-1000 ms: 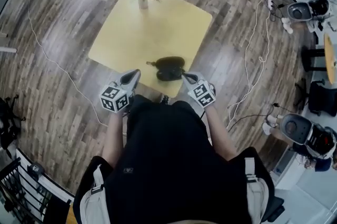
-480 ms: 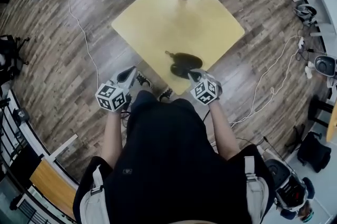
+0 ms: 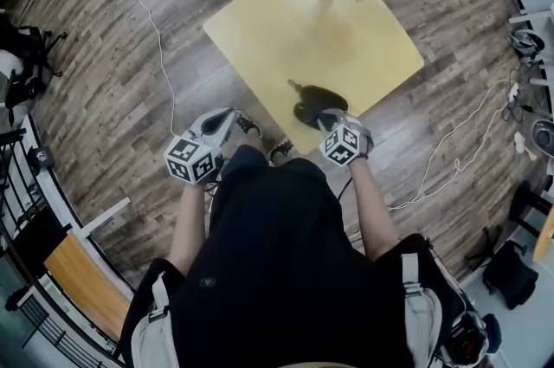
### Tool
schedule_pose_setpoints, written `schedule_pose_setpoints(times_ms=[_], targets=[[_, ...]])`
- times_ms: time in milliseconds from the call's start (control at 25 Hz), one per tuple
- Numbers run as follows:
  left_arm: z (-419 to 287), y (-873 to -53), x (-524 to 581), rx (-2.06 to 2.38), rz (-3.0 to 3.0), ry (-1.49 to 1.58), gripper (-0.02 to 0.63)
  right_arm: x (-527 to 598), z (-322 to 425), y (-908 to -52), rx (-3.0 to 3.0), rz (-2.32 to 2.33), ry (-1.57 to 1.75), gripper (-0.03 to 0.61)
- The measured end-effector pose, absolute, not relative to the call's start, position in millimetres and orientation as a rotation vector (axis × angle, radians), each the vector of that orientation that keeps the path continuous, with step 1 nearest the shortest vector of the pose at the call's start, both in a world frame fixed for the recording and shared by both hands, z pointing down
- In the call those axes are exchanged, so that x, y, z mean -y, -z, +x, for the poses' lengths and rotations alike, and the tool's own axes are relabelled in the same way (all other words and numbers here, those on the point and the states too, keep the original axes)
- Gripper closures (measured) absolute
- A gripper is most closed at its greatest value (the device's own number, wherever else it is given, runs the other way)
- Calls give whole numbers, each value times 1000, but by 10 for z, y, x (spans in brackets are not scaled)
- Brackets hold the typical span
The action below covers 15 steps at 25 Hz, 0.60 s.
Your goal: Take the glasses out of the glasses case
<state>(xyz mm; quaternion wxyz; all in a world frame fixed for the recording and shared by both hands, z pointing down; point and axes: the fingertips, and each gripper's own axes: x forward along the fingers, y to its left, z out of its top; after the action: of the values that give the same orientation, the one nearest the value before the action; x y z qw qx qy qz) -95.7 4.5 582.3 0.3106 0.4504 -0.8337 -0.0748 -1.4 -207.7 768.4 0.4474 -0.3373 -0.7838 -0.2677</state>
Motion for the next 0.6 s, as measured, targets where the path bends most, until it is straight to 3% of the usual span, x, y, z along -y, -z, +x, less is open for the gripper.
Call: schedule_pose_setpoints(times_ms=[600], targets=[[-952,-5884,-95,2192,1168,203,603,2081,-134,-7911,1881,-855,764,514]])
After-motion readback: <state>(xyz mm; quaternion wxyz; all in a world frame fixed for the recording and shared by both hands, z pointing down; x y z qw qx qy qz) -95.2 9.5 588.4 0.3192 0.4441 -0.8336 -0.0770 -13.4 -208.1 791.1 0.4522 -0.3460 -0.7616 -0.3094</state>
